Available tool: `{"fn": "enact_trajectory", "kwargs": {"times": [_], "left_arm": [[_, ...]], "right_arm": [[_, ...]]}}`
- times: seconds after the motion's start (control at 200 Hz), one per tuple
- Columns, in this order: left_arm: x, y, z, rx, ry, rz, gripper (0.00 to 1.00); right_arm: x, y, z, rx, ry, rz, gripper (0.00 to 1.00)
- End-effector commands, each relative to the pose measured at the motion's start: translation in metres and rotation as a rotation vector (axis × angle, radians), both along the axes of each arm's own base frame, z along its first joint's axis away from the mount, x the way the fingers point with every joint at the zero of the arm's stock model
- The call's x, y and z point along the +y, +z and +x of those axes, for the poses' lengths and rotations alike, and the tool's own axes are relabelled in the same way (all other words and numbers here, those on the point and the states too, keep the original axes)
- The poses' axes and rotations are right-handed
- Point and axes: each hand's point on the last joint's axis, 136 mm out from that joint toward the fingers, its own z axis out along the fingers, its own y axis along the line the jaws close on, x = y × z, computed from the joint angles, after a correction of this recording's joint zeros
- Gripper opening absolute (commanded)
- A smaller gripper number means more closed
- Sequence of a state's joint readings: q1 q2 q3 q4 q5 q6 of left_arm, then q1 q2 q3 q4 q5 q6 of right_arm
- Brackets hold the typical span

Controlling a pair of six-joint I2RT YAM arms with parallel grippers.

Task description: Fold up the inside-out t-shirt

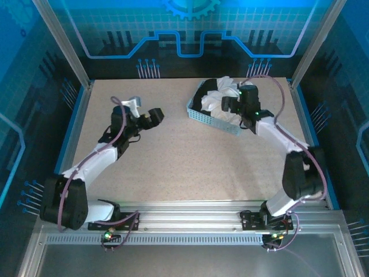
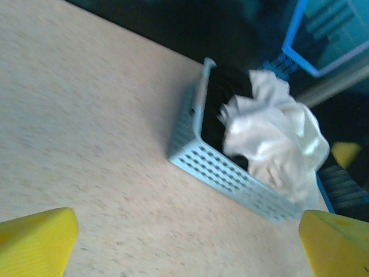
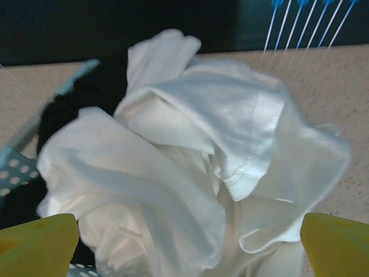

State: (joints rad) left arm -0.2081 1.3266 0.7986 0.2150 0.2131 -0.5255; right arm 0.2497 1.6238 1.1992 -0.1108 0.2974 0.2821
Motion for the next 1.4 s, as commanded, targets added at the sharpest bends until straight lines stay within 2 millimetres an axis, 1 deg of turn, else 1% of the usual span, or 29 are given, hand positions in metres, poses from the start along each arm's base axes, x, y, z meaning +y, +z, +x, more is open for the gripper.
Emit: {"fn": "enact_trajectory", "kwargs": {"times": [0.0,0.085,0.2,0.285,0.35,0.4,0.405,0.41,0.46,0.47,0.49,0.5,0.515,0.525,0.53,0.565,0.63,0.73,0.785,0.84,0.92,0.98,1.05,1.13,1.215,1.296,1.346,1.376,1.396], "left_arm": [[-0.036,0.001,-0.005,0.061,-0.126,-0.006,0.99],[-0.050,-0.001,-0.005,0.065,-0.158,0.010,0.99],[-0.057,-0.008,-0.003,0.080,-0.171,0.011,0.99],[-0.058,-0.014,-0.003,0.099,-0.172,0.012,0.99],[-0.057,-0.018,-0.004,0.110,-0.170,0.012,0.99],[-0.056,-0.019,-0.006,0.115,-0.168,0.013,0.99],[-0.057,-0.019,-0.006,0.115,-0.169,0.014,0.99],[-0.056,-0.019,-0.006,0.116,-0.170,0.014,0.99],[-0.055,-0.020,-0.008,0.122,-0.165,0.019,0.99],[-0.055,-0.020,-0.009,0.123,-0.166,0.020,0.99],[-0.054,-0.020,-0.010,0.123,-0.165,0.022,0.99],[-0.054,-0.020,-0.010,0.124,-0.164,0.022,0.99],[-0.053,-0.019,-0.010,0.121,-0.163,0.025,0.99],[-0.053,-0.019,-0.011,0.121,-0.162,0.026,0.99],[-0.053,-0.019,-0.011,0.121,-0.161,0.026,0.99],[-0.051,-0.017,-0.013,0.116,-0.158,0.030,0.99],[-0.048,-0.015,-0.015,0.106,-0.147,0.040,0.99],[-0.037,-0.012,-0.017,0.085,-0.104,0.079,0.99],[-0.029,-0.009,-0.017,0.070,-0.063,0.100,0.99],[-0.018,-0.004,-0.017,0.055,-0.017,0.112,0.99],[-0.001,0.007,-0.016,0.041,0.053,0.096,0.99],[0.017,0.016,-0.017,0.035,0.114,0.065,0.99],[0.046,0.024,-0.020,0.034,0.209,0.027,0.99],[0.082,0.034,-0.030,0.022,0.340,0.004,0.99],[0.118,0.046,-0.049,0.007,0.497,0.019,0.99],[0.138,0.064,-0.072,-0.031,0.595,0.022,0.99],[0.139,0.079,-0.082,-0.078,0.595,0.007,0.99],[0.138,0.087,-0.088,-0.107,0.586,-0.010,0.99],[0.136,0.091,-0.090,-0.121,0.577,-0.022,0.99]], "right_arm": [[0.005,-0.030,0.008,0.148,-0.024,0.020,1.00],[0.011,-0.045,0.024,0.185,-0.019,0.044,1.00],[0.023,-0.064,0.046,0.235,-0.001,0.072,0.99],[0.031,-0.082,0.059,0.287,0.016,0.083,0.92],[0.035,-0.092,0.068,0.315,0.034,0.102,0.75],[0.032,-0.088,0.072,0.313,0.032,0.117,0.47],[0.030,-0.085,0.073,0.309,0.032,0.121,0.42],[0.030,-0.085,0.073,0.309,0.032,0.121,0.42],[0.023,-0.054,0.073,0.248,0.040,0.147,0.20],[0.023,-0.051,0.073,0.241,0.041,0.148,0.19],[0.020,-0.027,0.071,0.185,0.044,0.151,0.16],[0.019,-0.023,0.070,0.174,0.044,0.149,0.15],[0.016,-0.003,0.068,0.123,0.046,0.146,0.14],[0.015,0.001,0.067,0.113,0.046,0.144,0.14],[0.014,0.013,0.065,0.086,0.048,0.141,0.14],[0.010,0.042,0.058,0.020,0.050,0.128,0.13],[0.005,0.109,0.035,-0.124,0.071,0.118,0.12],[0.007,0.184,-0.005,-0.307,0.120,0.143,0.06],[0.020,0.220,-0.030,-0.406,0.192,0.170,0.05],[0.044,0.255,-0.060,-0.492,0.292,0.181,0.05],[0.082,0.287,-0.099,-0.554,0.434,0.200,0.05],[0.112,0.300,-0.123,-0.576,0.546,0.226,0.05],[0.145,0.298,-0.138,-0.553,0.644,0.254,0.05],[0.188,0.278,-0.146,-0.471,0.754,0.296,0.05],[0.232,0.240,-0.145,-0.351,0.832,0.322,0.05],[0.266,0.189,-0.138,-0.208,0.861,0.344,0.09],[0.285,0.151,-0.135,-0.109,0.881,0.354,0.20],[0.295,0.124,-0.134,-0.043,0.894,0.346,0.36],[0.298,0.115,-0.134,-0.021,0.900,0.338,0.45]]}}
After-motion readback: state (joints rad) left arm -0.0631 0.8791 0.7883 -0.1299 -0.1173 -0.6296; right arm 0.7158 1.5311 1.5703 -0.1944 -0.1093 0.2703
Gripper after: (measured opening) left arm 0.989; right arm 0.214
